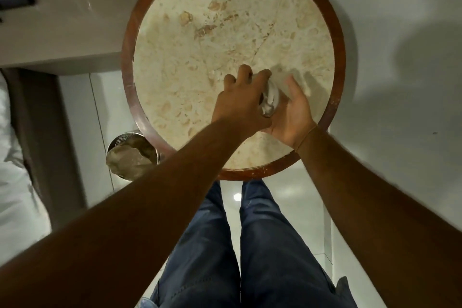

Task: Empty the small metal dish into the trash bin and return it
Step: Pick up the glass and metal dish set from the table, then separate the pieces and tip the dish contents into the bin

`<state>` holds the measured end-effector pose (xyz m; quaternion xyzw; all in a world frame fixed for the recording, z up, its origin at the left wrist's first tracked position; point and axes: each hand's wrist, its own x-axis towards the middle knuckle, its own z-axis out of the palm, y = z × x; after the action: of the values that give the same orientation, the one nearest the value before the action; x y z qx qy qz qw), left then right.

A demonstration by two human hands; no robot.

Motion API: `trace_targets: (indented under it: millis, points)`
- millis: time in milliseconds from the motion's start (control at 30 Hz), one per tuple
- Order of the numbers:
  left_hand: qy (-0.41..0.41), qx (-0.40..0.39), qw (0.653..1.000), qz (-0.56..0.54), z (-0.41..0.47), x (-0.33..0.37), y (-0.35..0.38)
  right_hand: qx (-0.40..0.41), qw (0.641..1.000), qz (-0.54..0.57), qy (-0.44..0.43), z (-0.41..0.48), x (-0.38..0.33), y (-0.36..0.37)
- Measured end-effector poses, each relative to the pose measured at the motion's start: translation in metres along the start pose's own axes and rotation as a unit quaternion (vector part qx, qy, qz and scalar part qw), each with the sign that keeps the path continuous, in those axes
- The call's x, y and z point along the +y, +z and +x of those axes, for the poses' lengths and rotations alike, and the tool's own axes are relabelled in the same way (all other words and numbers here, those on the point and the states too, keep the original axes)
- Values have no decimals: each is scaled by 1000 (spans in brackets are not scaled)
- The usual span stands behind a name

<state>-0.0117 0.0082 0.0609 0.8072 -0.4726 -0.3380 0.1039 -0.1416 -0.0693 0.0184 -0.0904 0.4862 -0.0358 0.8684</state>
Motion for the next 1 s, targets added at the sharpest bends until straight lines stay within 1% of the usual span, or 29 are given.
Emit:
trace_targets:
  millis: [67,233,300,400,467,633,733,767,800,833,867,900,1000]
  points:
    - [4,-6,1000,-1,-8,6,-6,-27,999,21,8,-2,-2,3]
    - [7,-21,1000,0,-24,18,-21,-36,997,63,35,-1,2,-1]
    - [13,7,1000,-18,-29,15,-34,-37,996,60,46,1,4,0]
    - [3,79,995,-59,-39,-7,-64,-39,998,22,48,3,8,1]
    - [-32,113,992,-52,-49,-36,-80,-47,998,5,47,5,11,4]
    - [-168,97,981,-8,-96,-115,-80,-56,996,29,67,12,16,13]
    - [-194,110,975,-13,-127,-137,-70,-62,996,16,69,15,13,17]
    - [-194,111,975,-14,-136,-139,-65,-42,997,8,61,14,7,22]
    - [-198,117,973,-7,-142,-145,-58,-45,997,20,66,12,6,21]
    - [-245,150,958,-16,-179,-174,-71,-49,995,-31,75,26,28,64]
    - [-258,163,952,-18,-190,-181,-69,-47,995,-48,74,26,31,74]
    - [-253,159,954,-24,-194,-180,-59,-50,995,-58,59,28,23,75]
    - [-257,167,951,-33,-200,-167,-45,-61,993,-67,73,28,14,65]
